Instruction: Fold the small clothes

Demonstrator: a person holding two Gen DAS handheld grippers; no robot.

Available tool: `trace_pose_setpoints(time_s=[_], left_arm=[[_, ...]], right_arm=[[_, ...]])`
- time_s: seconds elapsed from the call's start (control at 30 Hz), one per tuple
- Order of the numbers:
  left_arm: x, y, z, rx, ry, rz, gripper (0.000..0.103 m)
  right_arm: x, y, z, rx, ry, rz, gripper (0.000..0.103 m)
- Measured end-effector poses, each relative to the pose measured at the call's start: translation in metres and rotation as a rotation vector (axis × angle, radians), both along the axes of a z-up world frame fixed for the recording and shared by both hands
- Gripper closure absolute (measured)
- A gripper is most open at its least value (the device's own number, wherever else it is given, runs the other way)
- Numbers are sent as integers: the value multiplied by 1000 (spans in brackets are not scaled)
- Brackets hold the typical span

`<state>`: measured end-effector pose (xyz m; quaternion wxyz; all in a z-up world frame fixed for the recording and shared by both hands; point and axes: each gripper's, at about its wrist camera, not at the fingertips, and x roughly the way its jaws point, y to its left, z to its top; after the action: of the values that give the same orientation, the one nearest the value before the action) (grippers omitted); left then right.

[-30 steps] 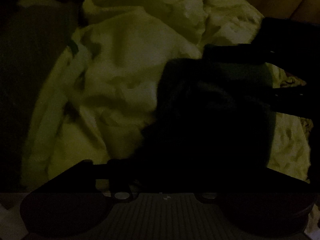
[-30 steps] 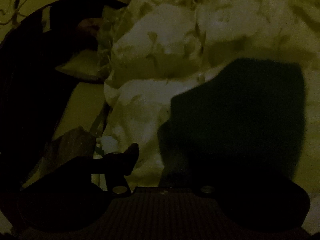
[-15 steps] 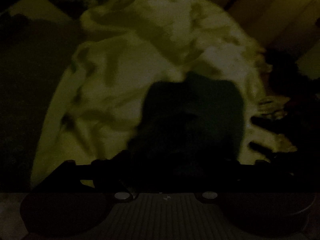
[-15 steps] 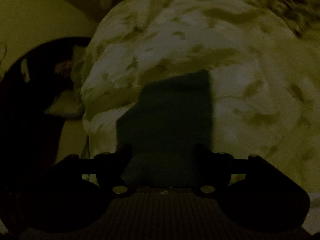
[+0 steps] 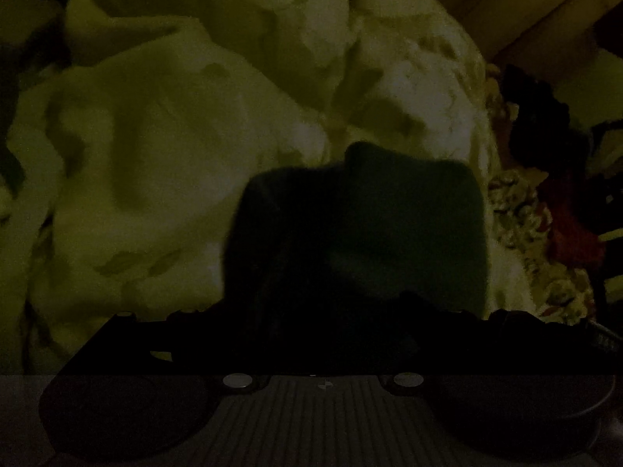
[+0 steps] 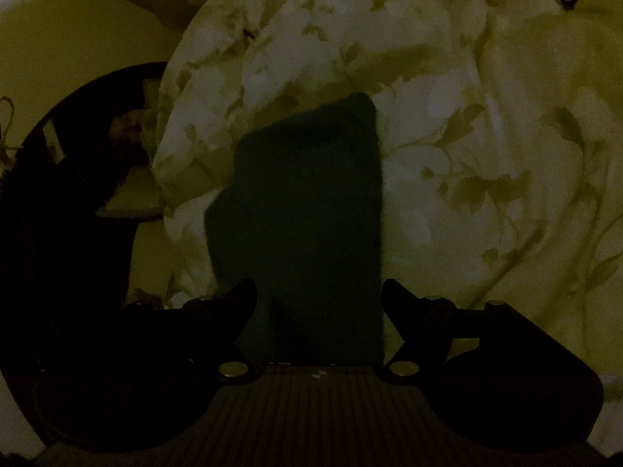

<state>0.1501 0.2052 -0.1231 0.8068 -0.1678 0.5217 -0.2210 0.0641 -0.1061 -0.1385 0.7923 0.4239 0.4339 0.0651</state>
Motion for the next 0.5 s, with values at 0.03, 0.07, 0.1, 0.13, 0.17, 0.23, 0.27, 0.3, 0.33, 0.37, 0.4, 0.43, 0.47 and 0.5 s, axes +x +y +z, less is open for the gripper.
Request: trace_pose_setpoints(time_s=[0.03,0.07,0.1,0.13,0.17,0.23,0.27,0.3,0.33,0.37,0.4,0.43,0.47,0.5], left_arm=[[1,-1,-2,0,4,-2,0],[2,-2,-4,-10,5,-3,0],[3,-2,-5,-15,5,-1,0],[4,-3,-6,-15,6,3,0],[5,-4,-8,-11,6,3,0],[6,-4,-8,4,-4,8,0],[6,-3,-7,8,-10,15,0],[6,0,-5,4,-19,27,0],[5,4,-3,-5,-30,42,0],[4,8,-2,-12,-42,63,0],[4,11,-2,-14,-48,84,0],[5,14,-5,-18,-39,92,0],[9,15,-10,-25,-13,86,0],[13,14,-15,-35,17,77,0]], right_arm=[[0,0,-2,2,3,0,27],[1,-1,-5,6,5,3,27],[1,-1,-7,11,8,6,27],[1,-1,-10,17,14,7,27],[1,-1,-12,24,19,7,27],[2,-2,-16,36,24,7,27],[3,-2,-18,43,24,7,26],[4,-3,-20,51,22,6,26],[5,-3,-22,63,21,6,25],[6,-4,-24,77,19,6,24],[7,-4,-27,93,17,6,23],[9,-4,-30,107,21,5,22],[11,-4,-33,114,24,0,22],[13,-3,-35,123,21,0,21]])
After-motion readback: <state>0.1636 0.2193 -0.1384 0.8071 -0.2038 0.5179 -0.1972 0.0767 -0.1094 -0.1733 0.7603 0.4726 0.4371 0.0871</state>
